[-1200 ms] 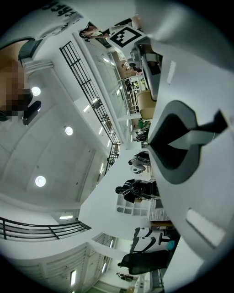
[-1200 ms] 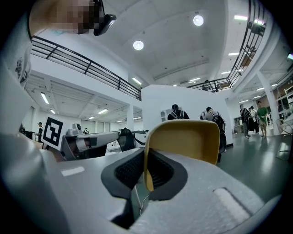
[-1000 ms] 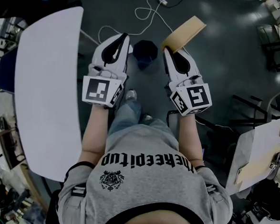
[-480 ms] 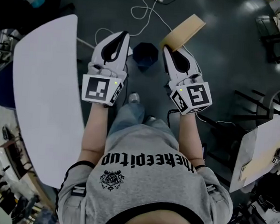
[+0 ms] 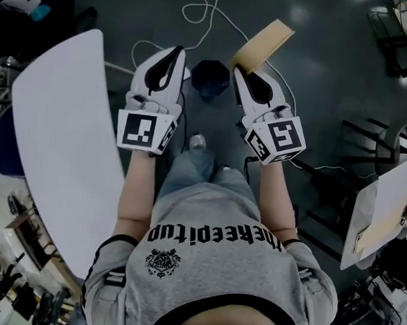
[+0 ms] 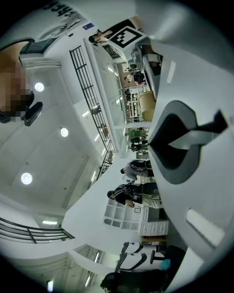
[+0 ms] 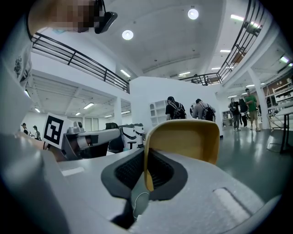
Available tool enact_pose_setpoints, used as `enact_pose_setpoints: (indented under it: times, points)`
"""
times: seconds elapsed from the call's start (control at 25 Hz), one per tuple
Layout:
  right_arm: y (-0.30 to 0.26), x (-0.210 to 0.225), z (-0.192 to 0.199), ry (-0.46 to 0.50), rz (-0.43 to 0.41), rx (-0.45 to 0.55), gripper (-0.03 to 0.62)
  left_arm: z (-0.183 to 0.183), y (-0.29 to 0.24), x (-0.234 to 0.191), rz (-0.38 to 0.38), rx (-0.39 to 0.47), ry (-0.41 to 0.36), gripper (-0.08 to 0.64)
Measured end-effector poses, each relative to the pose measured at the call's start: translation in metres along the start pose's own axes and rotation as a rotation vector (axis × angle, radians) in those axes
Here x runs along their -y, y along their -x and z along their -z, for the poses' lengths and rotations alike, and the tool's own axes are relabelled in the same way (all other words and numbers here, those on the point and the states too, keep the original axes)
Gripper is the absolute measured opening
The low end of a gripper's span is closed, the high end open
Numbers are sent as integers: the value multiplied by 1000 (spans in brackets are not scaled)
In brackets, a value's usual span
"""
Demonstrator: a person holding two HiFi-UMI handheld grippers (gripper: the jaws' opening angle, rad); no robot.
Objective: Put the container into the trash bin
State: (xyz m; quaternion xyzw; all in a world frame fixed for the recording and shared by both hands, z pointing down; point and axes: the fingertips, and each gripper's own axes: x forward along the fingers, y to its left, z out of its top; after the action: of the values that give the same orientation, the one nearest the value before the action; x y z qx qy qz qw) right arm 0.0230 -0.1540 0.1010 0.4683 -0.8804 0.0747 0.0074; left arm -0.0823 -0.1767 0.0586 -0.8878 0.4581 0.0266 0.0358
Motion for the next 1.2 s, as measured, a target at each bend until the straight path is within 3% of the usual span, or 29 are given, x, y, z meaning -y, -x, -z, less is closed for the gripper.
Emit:
enact_pose_setpoints:
  times: [0.36,0.68,1.2]
  points:
    - [-23,7,30,-45,19,-69,17,33,-12,-19,25,-48,38,20]
    - [-32,7,68,-70,-22,-142,17,67,-16,-21,13,-89,66,18]
    - [-41,14,180,-113,-134,-260,17,149,-14,-2,-6,-81,95,20]
